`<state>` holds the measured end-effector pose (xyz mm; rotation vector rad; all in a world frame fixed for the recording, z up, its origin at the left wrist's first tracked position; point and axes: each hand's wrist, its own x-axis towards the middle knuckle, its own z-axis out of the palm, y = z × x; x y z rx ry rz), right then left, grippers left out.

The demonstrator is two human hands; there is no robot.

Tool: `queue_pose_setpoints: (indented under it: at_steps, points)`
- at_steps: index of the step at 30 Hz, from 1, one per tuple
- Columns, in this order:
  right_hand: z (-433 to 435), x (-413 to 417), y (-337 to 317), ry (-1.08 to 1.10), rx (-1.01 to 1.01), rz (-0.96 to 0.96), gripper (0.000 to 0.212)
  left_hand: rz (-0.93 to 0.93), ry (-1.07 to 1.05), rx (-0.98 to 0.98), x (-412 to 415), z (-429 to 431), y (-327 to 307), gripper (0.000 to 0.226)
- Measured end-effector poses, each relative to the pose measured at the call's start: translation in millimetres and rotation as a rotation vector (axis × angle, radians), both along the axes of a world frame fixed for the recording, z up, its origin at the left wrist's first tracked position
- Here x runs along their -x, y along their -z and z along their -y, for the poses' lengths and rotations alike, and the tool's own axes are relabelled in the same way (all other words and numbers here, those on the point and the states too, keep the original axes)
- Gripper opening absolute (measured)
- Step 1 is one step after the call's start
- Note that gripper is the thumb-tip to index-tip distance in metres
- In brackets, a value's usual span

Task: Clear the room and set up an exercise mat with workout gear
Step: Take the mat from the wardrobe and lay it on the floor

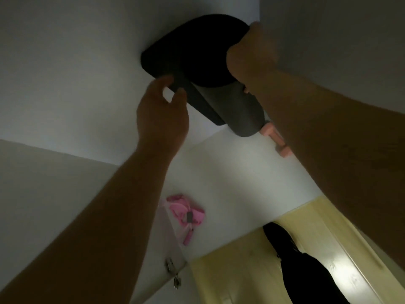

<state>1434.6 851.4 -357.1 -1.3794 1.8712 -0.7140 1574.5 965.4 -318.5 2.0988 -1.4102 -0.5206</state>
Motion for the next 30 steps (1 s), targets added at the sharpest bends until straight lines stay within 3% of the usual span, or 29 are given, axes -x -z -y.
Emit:
queue_pose_setpoints:
  at_steps: [4, 8, 19, 26, 30]
  points:
    - [-71.6, 0.4, -35.8, -0.101, 0.091, 0.155, 0.043, 0.112, 0.055, 0.084, -0.9, -31.9, -34.9, 0.047]
    - [-146.9, 8.2, -71.7, -0.17, 0.133, 0.152, 0.04, 0.193, 0.093, 0.109, 2.2, -82.4, -67.0, 0.058]
    - [-369.9, 38.9, -158.8, -0.263, 0.21, 0.023, 0.025, 0.139, 0.241, 0.143, 19.5, -291.0, -144.8, 0.074]
    - [-488.6, 77.5, -224.3, -0.274, 0.191, -0.051, 0.041, 0.186, 0.38, -0.155, 37.2, -368.5, -212.3, 0.107]
    - [-525.7, 90.0, -257.9, -0.274, 0.184, -0.054, 0.041, 0.063, 0.322, -0.311, 50.1, -402.4, -238.2, 0.084]
